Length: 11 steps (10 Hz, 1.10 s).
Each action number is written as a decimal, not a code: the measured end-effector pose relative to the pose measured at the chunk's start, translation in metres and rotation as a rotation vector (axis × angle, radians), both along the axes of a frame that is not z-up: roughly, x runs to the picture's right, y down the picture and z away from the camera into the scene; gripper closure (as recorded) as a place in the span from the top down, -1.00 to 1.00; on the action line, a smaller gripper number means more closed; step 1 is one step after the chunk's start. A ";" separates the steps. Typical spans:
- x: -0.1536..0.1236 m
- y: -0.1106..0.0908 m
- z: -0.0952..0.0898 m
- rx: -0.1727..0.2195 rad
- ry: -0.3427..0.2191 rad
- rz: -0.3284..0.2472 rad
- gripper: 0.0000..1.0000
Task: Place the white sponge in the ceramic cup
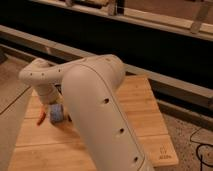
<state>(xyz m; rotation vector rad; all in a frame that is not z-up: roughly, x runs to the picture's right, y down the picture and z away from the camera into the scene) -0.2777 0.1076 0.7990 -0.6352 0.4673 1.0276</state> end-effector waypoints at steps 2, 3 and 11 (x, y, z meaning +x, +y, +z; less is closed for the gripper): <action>-0.002 0.002 0.004 -0.012 -0.005 -0.007 0.30; -0.002 0.002 0.006 -0.014 -0.007 -0.012 0.30; 0.008 0.015 0.025 -0.058 0.021 -0.040 0.30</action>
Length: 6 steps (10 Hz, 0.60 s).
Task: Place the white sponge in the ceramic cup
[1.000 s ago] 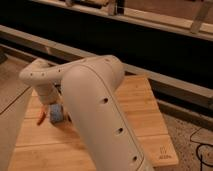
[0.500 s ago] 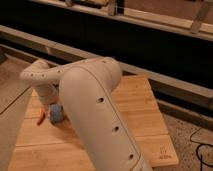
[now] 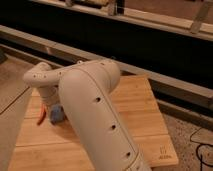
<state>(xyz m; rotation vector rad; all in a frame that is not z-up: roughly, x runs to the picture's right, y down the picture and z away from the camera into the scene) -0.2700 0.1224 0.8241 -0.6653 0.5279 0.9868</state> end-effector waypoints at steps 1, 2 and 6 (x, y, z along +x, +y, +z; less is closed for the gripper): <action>0.000 -0.002 0.001 0.003 -0.002 -0.005 0.30; -0.001 -0.005 0.003 0.009 -0.004 -0.013 0.30; -0.002 -0.008 0.006 0.014 -0.008 -0.018 0.30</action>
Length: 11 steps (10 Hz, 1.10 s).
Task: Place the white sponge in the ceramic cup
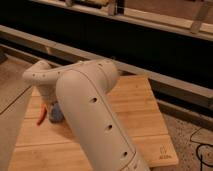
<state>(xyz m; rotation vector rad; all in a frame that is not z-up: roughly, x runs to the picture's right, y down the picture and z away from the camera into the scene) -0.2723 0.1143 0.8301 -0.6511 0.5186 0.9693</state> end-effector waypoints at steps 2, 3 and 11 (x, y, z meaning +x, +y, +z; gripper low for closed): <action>0.000 0.003 0.002 -0.008 -0.005 0.002 0.21; 0.000 0.006 0.003 -0.011 -0.014 -0.001 -0.07; 0.010 -0.021 -0.005 0.080 -0.008 0.010 -1.00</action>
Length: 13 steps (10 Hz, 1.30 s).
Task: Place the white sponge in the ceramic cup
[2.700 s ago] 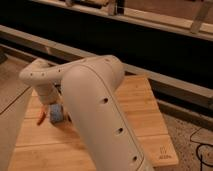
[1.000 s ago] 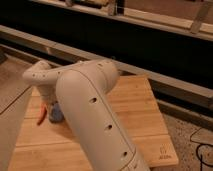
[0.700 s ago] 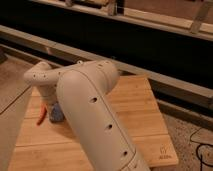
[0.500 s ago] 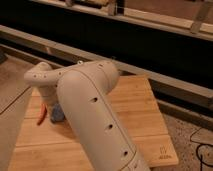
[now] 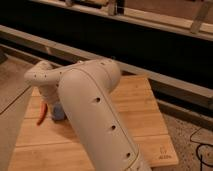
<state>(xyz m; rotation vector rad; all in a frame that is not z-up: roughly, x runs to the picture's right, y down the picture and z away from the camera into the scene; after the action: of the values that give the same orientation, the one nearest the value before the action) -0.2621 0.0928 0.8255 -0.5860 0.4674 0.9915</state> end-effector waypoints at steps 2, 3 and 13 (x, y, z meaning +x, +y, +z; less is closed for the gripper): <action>0.009 -0.035 -0.017 0.096 0.006 0.011 -1.00; 0.013 -0.051 -0.028 0.142 0.005 0.010 -1.00; 0.120 -0.148 -0.126 0.451 0.143 0.071 -1.00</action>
<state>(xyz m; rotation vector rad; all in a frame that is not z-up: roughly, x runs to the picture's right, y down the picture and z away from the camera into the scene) -0.1426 -0.0549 0.7000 -0.1280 0.3344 1.1677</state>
